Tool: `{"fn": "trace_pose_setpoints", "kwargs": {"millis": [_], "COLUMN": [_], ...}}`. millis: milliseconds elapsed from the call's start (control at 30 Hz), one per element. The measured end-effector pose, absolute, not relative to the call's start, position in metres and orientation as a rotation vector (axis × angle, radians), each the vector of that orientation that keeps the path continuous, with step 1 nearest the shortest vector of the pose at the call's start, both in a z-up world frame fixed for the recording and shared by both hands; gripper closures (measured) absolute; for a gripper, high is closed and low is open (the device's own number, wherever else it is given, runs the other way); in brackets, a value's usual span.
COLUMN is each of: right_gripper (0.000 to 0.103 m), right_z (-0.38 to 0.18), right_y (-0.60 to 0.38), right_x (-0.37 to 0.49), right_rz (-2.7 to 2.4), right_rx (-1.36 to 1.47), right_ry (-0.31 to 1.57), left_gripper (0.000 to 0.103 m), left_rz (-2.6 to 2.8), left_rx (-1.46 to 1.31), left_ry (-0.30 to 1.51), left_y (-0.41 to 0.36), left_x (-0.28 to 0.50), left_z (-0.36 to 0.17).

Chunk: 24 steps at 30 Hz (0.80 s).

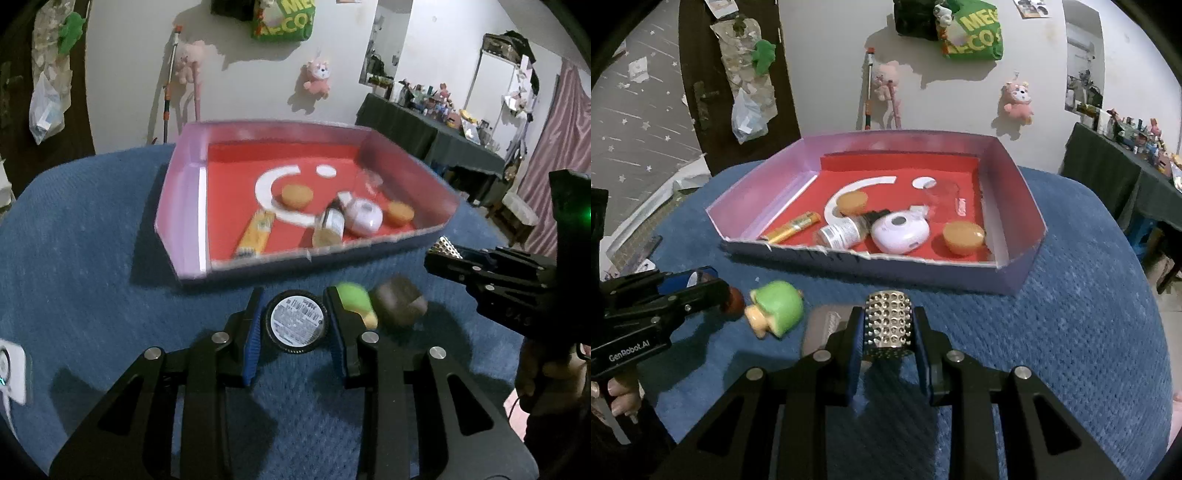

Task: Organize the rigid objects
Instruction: 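Carry the dark jar and studded roller with both tools into the pink box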

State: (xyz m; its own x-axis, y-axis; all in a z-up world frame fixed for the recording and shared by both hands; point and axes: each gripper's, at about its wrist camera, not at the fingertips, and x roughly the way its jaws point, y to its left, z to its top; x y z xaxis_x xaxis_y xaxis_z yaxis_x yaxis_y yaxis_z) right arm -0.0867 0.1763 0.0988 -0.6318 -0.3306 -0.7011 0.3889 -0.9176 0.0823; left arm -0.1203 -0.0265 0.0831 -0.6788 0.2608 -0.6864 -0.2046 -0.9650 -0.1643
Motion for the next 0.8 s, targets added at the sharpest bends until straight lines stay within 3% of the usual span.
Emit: {"fn": "trace_pose_setpoints", "kwargs": {"millis": [400, 800], "right_gripper": [0.076, 0.076], "right_z": [0.148, 0.103], "right_y": [0.141, 0.102], "right_x": [-0.177, -0.286], "right_rz": [-2.451, -2.256], "right_rx": [1.049, 1.344], "right_ry": [0.195, 0.406], "left_gripper": [0.074, 0.074], "left_rz": [2.602, 2.458], "left_rx": [-1.211, -1.455], "left_ry": [-0.034, 0.161], "left_y": [-0.026, -0.013], "left_x": [-0.226, -0.316], "left_z": [0.116, 0.076]}}
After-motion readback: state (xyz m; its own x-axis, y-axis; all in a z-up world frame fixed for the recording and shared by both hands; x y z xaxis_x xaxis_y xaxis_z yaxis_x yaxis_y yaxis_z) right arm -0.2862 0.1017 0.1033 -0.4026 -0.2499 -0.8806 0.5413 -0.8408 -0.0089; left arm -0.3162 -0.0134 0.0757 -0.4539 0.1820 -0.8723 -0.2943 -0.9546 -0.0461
